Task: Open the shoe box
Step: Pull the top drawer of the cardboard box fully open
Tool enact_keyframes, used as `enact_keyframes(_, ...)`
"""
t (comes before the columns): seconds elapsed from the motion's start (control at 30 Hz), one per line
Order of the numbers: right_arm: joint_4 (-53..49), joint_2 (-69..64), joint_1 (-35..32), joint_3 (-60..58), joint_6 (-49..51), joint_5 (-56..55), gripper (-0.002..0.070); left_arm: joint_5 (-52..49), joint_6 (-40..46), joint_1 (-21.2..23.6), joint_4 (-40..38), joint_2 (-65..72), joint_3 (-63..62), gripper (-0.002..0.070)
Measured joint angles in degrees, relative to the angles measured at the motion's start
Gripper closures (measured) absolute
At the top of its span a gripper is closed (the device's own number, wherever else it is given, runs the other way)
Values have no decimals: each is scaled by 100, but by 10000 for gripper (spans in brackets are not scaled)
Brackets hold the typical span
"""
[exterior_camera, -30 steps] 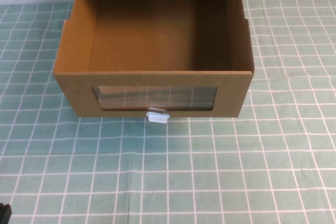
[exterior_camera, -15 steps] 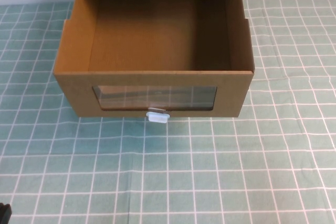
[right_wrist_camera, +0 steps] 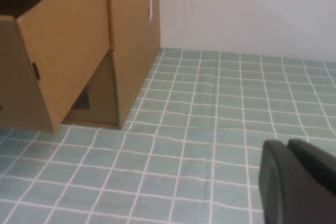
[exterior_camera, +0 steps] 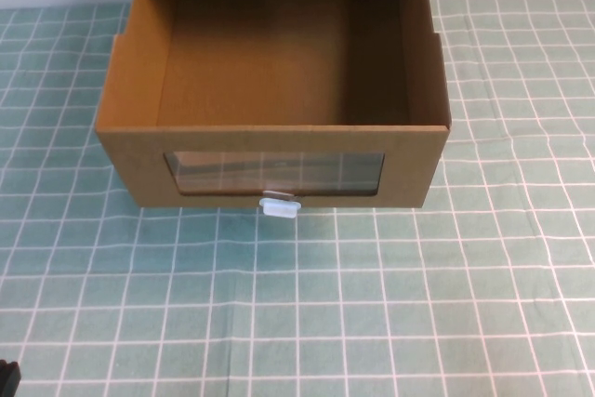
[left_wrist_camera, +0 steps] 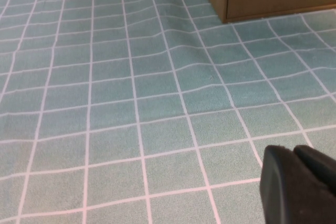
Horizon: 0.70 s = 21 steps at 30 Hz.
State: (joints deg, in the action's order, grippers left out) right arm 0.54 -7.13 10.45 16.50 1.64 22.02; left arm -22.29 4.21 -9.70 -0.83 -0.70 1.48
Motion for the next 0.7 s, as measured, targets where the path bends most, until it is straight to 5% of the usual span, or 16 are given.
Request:
enact_keyframes(0.37,423,758,-221,-1657,-364,-829,690,0,0,0,0,0,0,680)
enact_keyframes(0.7,764,758,-539,-1786,-355,-166,689,-4,0,0,0,0,0,680)
